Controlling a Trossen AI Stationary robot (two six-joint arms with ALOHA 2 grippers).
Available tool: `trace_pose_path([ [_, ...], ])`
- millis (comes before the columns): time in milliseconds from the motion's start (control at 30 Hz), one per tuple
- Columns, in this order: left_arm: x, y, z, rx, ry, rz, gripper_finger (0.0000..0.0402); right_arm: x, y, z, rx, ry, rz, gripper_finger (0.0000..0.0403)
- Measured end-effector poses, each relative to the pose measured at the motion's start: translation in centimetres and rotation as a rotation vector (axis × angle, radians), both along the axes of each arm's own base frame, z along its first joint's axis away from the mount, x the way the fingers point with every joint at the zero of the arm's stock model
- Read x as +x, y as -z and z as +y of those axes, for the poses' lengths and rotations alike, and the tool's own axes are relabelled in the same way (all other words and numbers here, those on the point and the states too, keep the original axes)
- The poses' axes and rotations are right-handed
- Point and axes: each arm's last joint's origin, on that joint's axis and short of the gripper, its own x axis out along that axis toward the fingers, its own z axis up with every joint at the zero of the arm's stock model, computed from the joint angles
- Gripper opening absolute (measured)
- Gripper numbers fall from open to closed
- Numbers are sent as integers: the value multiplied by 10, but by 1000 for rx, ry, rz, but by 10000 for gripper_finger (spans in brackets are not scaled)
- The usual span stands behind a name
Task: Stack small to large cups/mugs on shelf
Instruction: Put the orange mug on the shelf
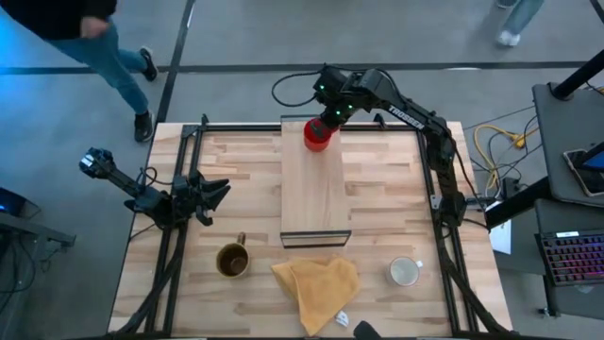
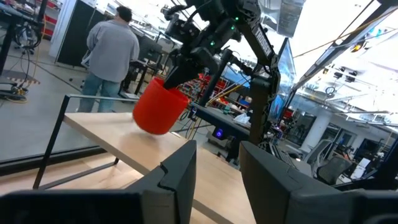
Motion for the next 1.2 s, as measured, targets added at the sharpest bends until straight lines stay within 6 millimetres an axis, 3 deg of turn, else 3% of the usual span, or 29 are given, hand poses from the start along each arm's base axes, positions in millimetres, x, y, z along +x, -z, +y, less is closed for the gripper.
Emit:
trace_pose_path([
  [233,0,0,0,-1,0,0,109,6,7,-3,1,-1,4,30],
  [433,0,0,0,0,0,0,109,5,2,-3,-18,-2,-23,71],
  [633,0,0,0,1,0,1,109,-9,-26,3,-106,-26,-96,105],
  [767,0,0,0,1,-1,1,109,-38,-47,18,-75,-25,-59,108],
  [867,0,0,0,1,-1,1,109,-45,-42,31,-2,-3,43,104],
  [1033,0,0,0,1,-1,1,109,-28,-34,60,39,-59,37,91],
  [1200,0,0,0,0,-1,1,109,-11,-4,72,44,-83,157,70],
])
